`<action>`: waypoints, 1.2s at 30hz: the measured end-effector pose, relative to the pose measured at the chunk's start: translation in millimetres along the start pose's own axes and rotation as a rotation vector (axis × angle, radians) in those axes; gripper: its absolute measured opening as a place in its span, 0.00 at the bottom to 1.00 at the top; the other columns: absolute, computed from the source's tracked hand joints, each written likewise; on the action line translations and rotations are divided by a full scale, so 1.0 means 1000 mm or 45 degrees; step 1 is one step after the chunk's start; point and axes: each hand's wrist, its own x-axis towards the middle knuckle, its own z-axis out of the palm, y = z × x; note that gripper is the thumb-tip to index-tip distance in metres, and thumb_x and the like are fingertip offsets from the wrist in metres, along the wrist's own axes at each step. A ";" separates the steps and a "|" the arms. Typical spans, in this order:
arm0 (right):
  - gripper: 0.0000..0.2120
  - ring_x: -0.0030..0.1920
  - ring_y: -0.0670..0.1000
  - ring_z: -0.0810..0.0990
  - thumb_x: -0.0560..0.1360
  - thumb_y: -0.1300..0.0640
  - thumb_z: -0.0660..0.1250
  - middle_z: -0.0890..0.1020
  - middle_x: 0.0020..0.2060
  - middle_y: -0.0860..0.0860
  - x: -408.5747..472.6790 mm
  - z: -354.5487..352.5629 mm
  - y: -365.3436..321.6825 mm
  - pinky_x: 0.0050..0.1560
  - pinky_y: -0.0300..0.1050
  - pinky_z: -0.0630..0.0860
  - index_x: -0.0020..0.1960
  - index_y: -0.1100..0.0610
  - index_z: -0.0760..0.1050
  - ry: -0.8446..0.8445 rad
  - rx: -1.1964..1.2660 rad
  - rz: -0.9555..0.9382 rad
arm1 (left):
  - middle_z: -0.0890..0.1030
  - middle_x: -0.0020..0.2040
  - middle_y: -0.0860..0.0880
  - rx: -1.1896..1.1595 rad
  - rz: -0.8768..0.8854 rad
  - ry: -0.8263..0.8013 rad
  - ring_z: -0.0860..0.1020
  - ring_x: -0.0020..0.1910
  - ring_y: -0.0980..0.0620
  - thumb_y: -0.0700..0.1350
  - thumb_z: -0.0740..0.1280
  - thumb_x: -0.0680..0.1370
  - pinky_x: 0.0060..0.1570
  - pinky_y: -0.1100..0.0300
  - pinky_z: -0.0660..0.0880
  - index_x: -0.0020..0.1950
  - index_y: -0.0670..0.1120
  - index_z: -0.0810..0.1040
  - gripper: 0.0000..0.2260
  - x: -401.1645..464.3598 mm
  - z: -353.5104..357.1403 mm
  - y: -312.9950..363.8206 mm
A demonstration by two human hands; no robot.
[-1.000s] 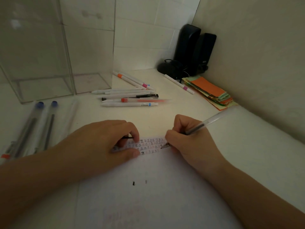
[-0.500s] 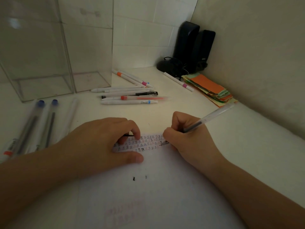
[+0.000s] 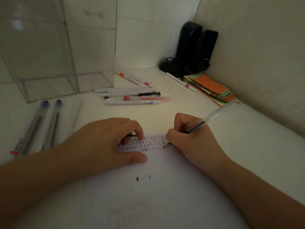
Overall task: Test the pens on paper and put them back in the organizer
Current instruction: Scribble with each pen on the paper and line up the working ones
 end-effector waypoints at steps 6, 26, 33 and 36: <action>0.13 0.23 0.43 0.65 0.69 0.68 0.66 0.66 0.21 0.51 -0.001 -0.001 0.001 0.23 0.30 0.62 0.29 0.61 0.65 0.069 -0.041 -0.020 | 0.71 0.41 0.62 -0.041 -0.034 -0.003 0.70 0.47 0.64 0.70 0.57 0.63 0.42 0.70 0.68 0.48 0.68 0.62 0.16 -0.001 -0.003 0.006; 0.12 0.31 0.50 0.77 0.69 0.51 0.64 0.83 0.34 0.56 -0.001 -0.006 0.003 0.31 0.39 0.74 0.42 0.57 0.82 -0.383 0.852 -0.024 | 0.75 0.57 0.63 -0.275 -0.055 0.101 0.70 0.50 0.66 0.44 0.60 0.78 0.46 0.82 0.62 0.51 0.59 0.62 0.11 0.002 -0.005 0.013; 0.05 0.26 0.47 0.70 0.67 0.50 0.65 0.78 0.26 0.52 -0.002 -0.005 0.000 0.27 0.36 0.68 0.35 0.51 0.76 -0.265 0.709 0.030 | 0.74 0.47 0.63 -0.224 0.039 0.232 0.71 0.44 0.67 0.50 0.59 0.78 0.45 0.78 0.65 0.53 0.61 0.68 0.06 0.004 -0.003 0.008; 0.08 0.26 0.47 0.72 0.66 0.49 0.72 0.81 0.28 0.51 -0.003 -0.005 -0.001 0.28 0.35 0.70 0.33 0.51 0.76 -0.297 0.684 -0.027 | 0.79 0.48 0.61 -0.079 0.174 0.286 0.74 0.47 0.62 0.53 0.57 0.74 0.49 0.78 0.66 0.57 0.54 0.77 0.15 0.004 -0.001 0.001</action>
